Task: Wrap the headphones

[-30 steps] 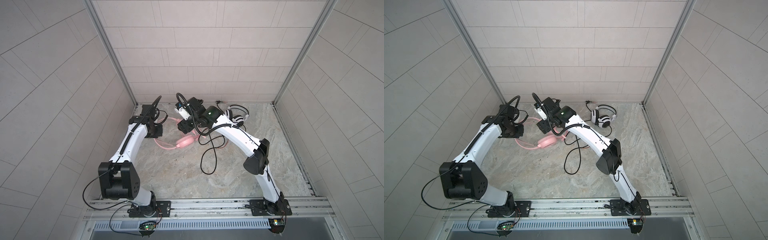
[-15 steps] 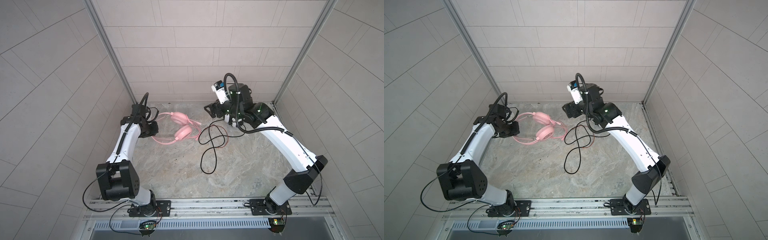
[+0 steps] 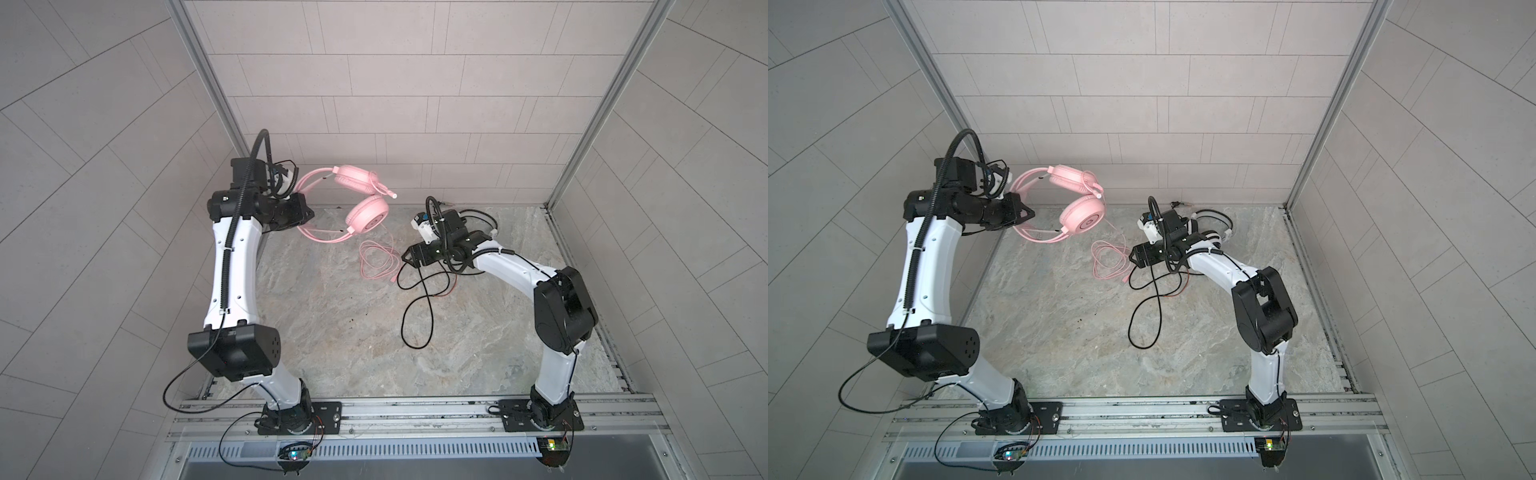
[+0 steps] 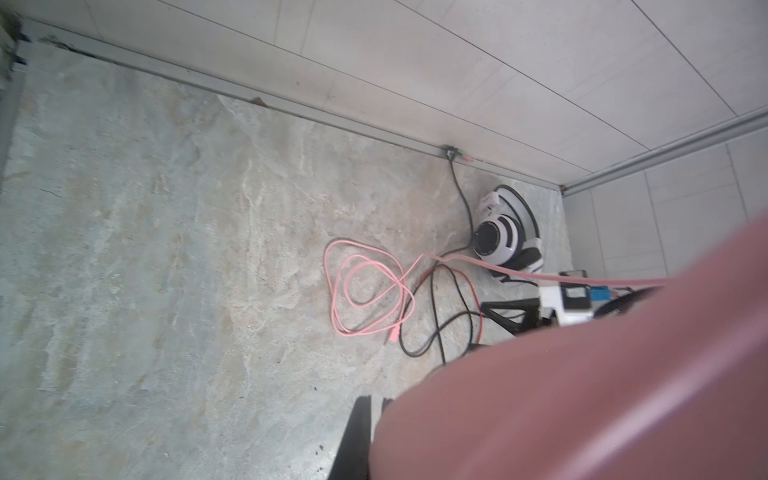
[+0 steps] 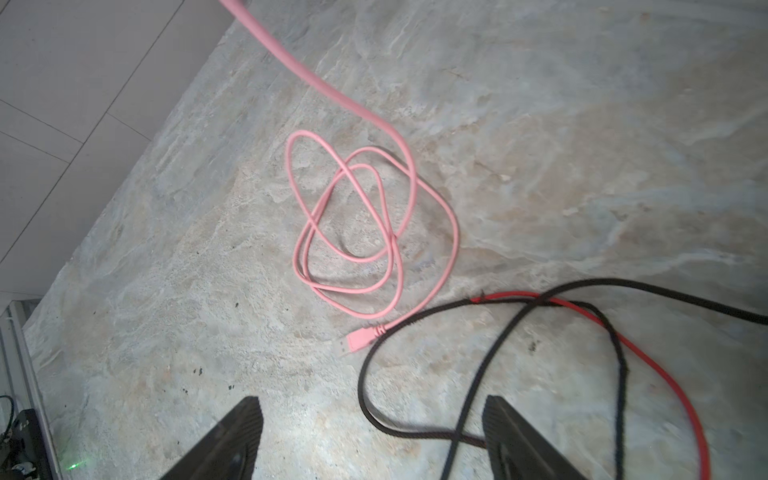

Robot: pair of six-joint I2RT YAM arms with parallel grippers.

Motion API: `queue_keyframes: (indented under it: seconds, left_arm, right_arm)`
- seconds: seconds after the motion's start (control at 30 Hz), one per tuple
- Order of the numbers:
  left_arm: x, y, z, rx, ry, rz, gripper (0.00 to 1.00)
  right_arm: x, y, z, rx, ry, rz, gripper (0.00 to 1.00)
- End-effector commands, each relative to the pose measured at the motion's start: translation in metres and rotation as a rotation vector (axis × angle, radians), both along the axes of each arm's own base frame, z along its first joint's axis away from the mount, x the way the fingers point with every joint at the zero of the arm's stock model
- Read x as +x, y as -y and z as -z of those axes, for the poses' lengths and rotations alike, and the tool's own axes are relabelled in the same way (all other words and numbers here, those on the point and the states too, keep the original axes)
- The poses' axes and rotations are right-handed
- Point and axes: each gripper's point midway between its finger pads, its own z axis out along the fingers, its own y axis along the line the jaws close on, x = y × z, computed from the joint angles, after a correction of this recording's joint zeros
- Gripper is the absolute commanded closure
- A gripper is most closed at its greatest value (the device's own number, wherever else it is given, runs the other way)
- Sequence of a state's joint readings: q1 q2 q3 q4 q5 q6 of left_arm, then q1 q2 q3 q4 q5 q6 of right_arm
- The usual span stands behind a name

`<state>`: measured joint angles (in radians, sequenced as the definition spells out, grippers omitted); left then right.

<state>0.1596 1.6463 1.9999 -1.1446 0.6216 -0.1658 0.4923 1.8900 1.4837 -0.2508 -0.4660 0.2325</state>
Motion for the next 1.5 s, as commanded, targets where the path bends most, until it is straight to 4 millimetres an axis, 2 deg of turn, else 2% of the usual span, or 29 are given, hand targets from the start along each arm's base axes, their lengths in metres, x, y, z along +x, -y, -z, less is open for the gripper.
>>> queue_keyframes:
  seconds: [0.0,0.07,0.13,0.27,0.4,0.53,0.7,0.73,0.8,0.83,0.9,0.93,0.97,1.1,1.17,1.23,1.37,1.47]
  left_arm:
    - [-0.013,0.017,-0.027,-0.11,0.011,0.047,1.0]
    - [-0.013,0.02,-0.038,-0.133,0.036,0.057,1.0]
    - [-0.011,0.019,-0.045,-0.143,0.059,0.049,1.0]
    - [-0.008,0.019,-0.051,-0.161,0.079,0.045,1.0]
    - [-0.009,0.022,-0.053,-0.178,0.086,0.058,1.0]
    - [-0.006,0.018,-0.053,-0.181,0.1,0.053,1.0]
    - [0.005,0.007,-0.049,-0.25,0.115,0.002,1.0]
    - [0.007,0.004,-0.047,-0.258,0.117,-0.013,1.0]
    - [0.012,0.001,-0.044,-0.279,0.121,-0.034,1.0]
    - [0.014,0.0,-0.043,-0.29,0.126,-0.041,1.0]
    - [0.016,-0.003,-0.04,-0.295,0.129,-0.052,1.0]
    - [0.018,-0.009,-0.037,-0.286,0.127,-0.068,1.0]
    - [0.02,-0.016,-0.032,-0.286,0.114,-0.095,1.0]
    - [0.027,-0.044,-0.015,-0.32,0.084,-0.233,1.0]
    - [0.028,-0.055,-0.008,-0.303,0.081,-0.297,1.0]
    - [0.029,-0.058,-0.005,-0.304,0.085,-0.322,1.0]
    - [0.028,-0.065,0.004,-0.246,0.057,-0.349,1.0]
    - [0.026,-0.073,0.014,-0.186,0.046,-0.376,1.0]
  right_arm:
    - [0.024,-0.031,-0.064,0.173,0.156,-0.037,0.15]
    - [0.035,-0.04,-0.068,0.21,0.169,-0.041,0.15]
    - [0.046,-0.044,-0.064,0.211,0.168,-0.026,0.15]
    - [0.074,-0.04,-0.041,0.189,0.141,0.07,0.15]
    - [0.085,-0.046,-0.015,0.192,0.088,0.092,0.16]
    - [0.091,-0.057,-0.002,0.252,0.065,0.084,0.19]
    - [0.084,-0.064,0.019,0.319,0.027,0.077,0.42]
    - [0.082,-0.062,0.021,0.319,0.028,0.086,0.49]
    - [0.079,-0.058,0.024,0.291,0.032,0.101,0.68]
    - [0.076,-0.057,0.023,0.266,0.044,0.1,0.75]
    - [0.072,-0.053,0.016,0.224,0.074,0.104,0.84]
    - [0.069,-0.052,0.011,0.203,0.089,0.103,0.91]
    - [0.066,-0.05,0.006,0.184,0.104,0.104,0.93]
    - [0.042,-0.044,-0.007,0.024,0.136,0.078,0.96]
    - [0.026,-0.041,-0.012,-0.118,0.156,0.036,0.96]
    - [0.008,-0.038,-0.019,-0.267,0.182,-0.011,0.95]
    - [-0.033,-0.017,-0.038,-0.669,0.288,-0.051,0.96]
    - [-0.064,-0.016,-0.054,-0.763,0.329,-0.118,0.96]
